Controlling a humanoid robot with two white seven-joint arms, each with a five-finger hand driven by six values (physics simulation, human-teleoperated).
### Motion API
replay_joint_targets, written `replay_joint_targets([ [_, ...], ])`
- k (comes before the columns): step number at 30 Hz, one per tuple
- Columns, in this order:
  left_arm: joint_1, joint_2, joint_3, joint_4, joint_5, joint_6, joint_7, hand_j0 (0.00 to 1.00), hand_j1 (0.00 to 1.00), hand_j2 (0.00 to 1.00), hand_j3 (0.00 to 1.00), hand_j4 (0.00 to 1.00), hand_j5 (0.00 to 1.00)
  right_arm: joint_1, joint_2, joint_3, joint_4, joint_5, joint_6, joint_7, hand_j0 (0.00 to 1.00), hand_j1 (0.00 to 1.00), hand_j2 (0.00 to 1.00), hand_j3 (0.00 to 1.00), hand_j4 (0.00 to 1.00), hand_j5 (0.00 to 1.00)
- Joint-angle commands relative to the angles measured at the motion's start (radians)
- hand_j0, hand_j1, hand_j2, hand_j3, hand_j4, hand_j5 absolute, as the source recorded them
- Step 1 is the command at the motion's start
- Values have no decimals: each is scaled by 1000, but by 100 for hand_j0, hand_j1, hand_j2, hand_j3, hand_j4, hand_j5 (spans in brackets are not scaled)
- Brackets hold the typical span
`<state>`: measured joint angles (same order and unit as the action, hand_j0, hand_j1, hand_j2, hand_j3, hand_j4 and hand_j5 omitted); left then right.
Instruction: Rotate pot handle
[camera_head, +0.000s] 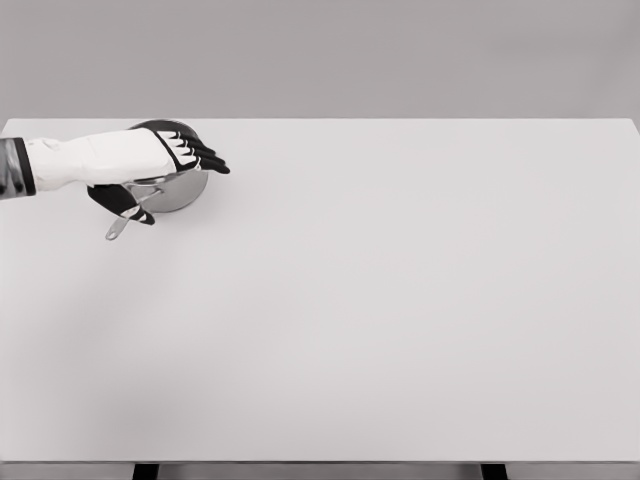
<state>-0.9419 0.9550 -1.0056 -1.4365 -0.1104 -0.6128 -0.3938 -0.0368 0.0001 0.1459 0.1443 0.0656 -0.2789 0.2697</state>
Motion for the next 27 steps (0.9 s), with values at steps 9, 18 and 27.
replay_joint_targets([
  [9, 21, -4, 12, 31, -15, 2, 1, 100, 100, 100, 100, 100, 100, 0, 0, 0, 0, 0, 0, 0, 100, 100, 100, 100, 100, 100],
  [18, 28, -15, 13, 77, -14, 2, 0, 100, 100, 100, 100, 100, 100, 0, 0, 0, 0, 0, 0, 0, 100, 100, 100, 100, 100, 100],
  [27, 34, -18, 13, 84, -34, 2, 1, 100, 100, 100, 100, 100, 100, 0, 0, 0, 0, 0, 0, 0, 100, 100, 100, 100, 100, 100],
])
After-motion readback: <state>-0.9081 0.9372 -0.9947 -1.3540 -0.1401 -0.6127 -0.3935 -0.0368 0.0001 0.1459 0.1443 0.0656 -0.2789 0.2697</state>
